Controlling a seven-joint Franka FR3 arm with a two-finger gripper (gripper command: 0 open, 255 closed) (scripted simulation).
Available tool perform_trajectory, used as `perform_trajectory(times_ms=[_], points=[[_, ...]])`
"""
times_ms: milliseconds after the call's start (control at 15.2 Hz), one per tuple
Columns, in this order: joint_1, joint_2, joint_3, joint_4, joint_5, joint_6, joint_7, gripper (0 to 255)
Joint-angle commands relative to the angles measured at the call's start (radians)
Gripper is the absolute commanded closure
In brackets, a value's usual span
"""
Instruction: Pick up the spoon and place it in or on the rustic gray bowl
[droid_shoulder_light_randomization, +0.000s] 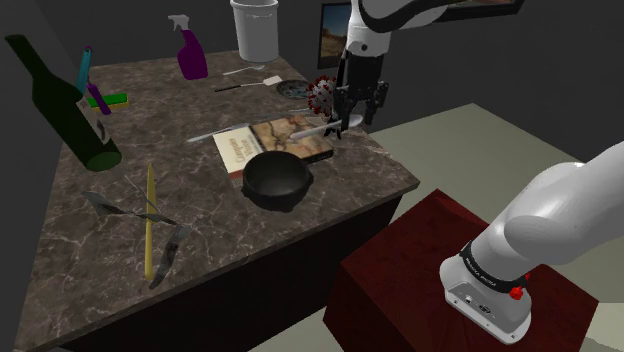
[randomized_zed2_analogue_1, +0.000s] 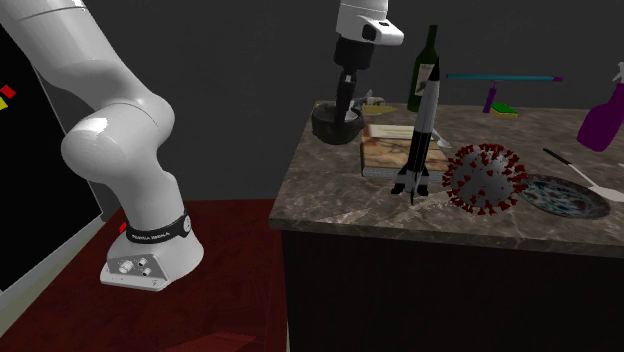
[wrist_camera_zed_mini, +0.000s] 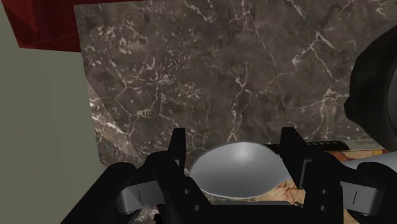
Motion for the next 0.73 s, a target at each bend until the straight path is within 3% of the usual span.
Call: perform_trajectory(times_ms=[0,198,660], points=[[-0.002,-0.003,-0.003,0.022,-0.002,-0.025,-0.001,255],[-0.002,-0.007,-0.005,0.052,-0.003,-0.060,0.002,255],[0.067,0.058,0.107,0.131,0.039,-0.053,0.172,255]])
